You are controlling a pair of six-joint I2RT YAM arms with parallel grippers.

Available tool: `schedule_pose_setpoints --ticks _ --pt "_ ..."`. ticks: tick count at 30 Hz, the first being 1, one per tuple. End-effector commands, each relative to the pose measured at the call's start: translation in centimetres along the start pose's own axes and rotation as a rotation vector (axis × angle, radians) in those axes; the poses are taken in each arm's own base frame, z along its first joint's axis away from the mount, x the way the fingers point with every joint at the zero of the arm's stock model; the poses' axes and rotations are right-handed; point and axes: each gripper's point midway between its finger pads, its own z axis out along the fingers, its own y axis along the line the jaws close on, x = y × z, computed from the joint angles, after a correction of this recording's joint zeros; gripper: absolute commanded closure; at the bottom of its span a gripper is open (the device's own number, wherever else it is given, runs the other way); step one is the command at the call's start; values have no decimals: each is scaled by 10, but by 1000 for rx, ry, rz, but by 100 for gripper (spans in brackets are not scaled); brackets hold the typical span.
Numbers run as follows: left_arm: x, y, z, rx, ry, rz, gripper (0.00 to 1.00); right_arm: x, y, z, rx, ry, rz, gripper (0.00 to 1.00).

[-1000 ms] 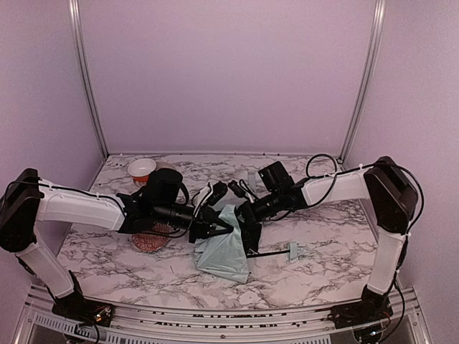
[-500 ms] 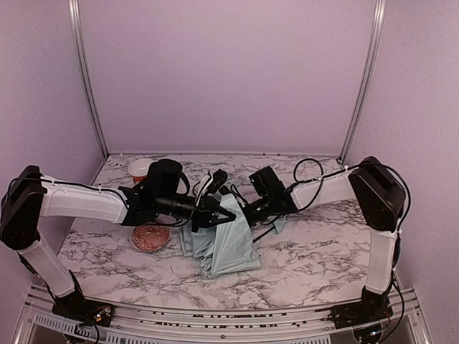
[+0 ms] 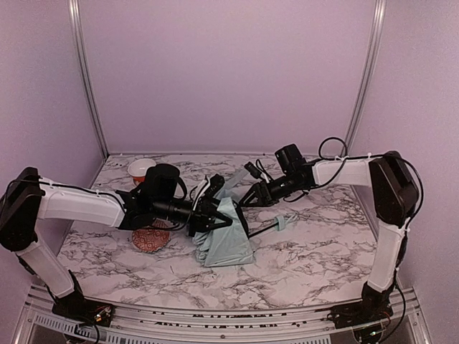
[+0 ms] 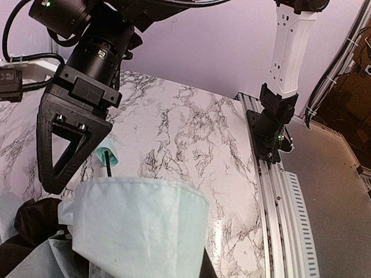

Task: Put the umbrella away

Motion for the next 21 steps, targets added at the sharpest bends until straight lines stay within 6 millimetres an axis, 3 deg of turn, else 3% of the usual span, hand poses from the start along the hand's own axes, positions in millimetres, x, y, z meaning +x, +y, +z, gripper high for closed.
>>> schedule_pose_setpoints --ticks 1,5,7,11,15,21 --pt "-29 -3 -7 -6 -78 51 100 20 -17 29 39 74 18 46" --pt "-38 -1 -5 -10 -91 70 100 34 -40 45 77 110 43 48" --pt "-42 4 -4 -29 -98 76 100 44 -37 55 56 147 36 54" --pt "-43 45 -3 -171 -101 24 100 67 -22 68 -6 231 6 70" --pt "-11 99 -3 -362 -41 -55 100 81 -21 71 -39 243 30 76" --pt "46 120 11 -396 85 -151 100 68 -18 70 -68 190 35 80"
